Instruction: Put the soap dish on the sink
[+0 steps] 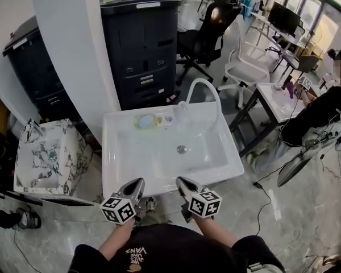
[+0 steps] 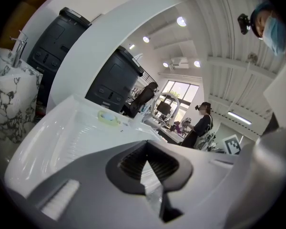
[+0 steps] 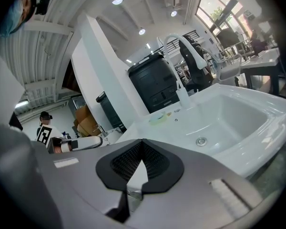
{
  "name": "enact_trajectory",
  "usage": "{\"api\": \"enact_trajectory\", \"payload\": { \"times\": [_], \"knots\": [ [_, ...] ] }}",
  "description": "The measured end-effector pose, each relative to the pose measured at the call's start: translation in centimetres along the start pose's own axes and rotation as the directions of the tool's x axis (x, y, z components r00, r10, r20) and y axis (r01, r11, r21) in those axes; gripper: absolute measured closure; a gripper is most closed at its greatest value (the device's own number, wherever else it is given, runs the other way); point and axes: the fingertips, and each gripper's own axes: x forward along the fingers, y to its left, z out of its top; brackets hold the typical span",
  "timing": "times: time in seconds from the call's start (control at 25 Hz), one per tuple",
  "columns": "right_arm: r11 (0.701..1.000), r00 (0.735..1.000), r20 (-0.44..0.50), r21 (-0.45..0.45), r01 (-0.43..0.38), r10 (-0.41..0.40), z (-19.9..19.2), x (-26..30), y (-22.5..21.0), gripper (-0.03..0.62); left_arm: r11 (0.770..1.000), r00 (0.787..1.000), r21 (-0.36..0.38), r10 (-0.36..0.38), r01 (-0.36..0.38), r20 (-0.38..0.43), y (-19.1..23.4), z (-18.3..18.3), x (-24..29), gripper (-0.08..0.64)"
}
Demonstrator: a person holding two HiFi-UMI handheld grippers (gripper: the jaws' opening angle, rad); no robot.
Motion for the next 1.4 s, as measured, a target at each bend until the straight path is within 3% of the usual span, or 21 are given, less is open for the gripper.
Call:
{"api": "enact_trajectory", "payload": {
  "times": [0.68, 1.4],
  "knots": [
    [0.999, 0.998, 0.044, -0.003, 0.035, -0.035, 0.7, -3.4, 0.6, 0.591, 1.000, 1.000, 0.011, -0.004, 0.004, 0.024, -2.1, 0.1, -2.0, 0.508],
    [1.000, 0.999, 0.040, -0.007, 0.027, -0.027, 0.7, -3.0, 0.8, 0.591, 1.000, 1.000, 0.000, 0.001, -0.001, 0.031, -2.3, 0.0, -1.5, 0.508]
  ]
}}
